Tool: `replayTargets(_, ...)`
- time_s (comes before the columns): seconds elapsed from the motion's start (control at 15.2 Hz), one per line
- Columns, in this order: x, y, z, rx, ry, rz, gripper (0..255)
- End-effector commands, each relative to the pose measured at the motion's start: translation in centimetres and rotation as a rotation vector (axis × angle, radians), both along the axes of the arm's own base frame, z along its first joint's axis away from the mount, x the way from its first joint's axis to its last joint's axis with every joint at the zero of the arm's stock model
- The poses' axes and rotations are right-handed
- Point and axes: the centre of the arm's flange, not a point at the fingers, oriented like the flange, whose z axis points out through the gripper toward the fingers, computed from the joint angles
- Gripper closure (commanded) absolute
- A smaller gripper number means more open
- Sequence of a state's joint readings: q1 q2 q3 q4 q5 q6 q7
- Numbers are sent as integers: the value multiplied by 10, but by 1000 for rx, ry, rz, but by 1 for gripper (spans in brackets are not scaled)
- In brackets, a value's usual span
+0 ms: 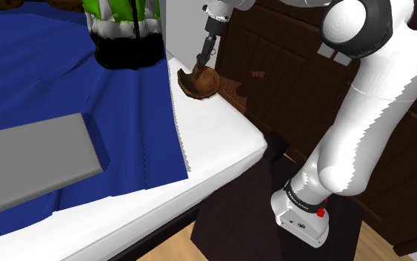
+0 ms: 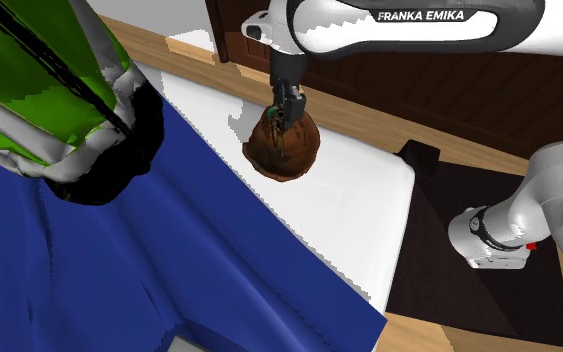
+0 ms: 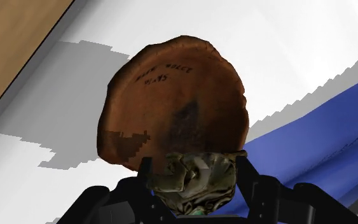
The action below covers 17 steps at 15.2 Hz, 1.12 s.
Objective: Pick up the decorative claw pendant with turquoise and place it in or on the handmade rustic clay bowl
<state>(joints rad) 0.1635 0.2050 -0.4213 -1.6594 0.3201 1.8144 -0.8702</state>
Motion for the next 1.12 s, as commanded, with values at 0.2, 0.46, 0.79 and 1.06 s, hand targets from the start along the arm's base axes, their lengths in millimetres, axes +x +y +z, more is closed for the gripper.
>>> replayTargets(0.2, -1, 0, -26, 0, -1, 0, 255)
replayTargets(0.46, -1, 0, -33, 0, -1, 0, 255)
replayTargets(0.79, -1, 0, -33, 0, -1, 0, 255)
replayTargets(1.06, -1, 0, -33, 0, -1, 0, 0)
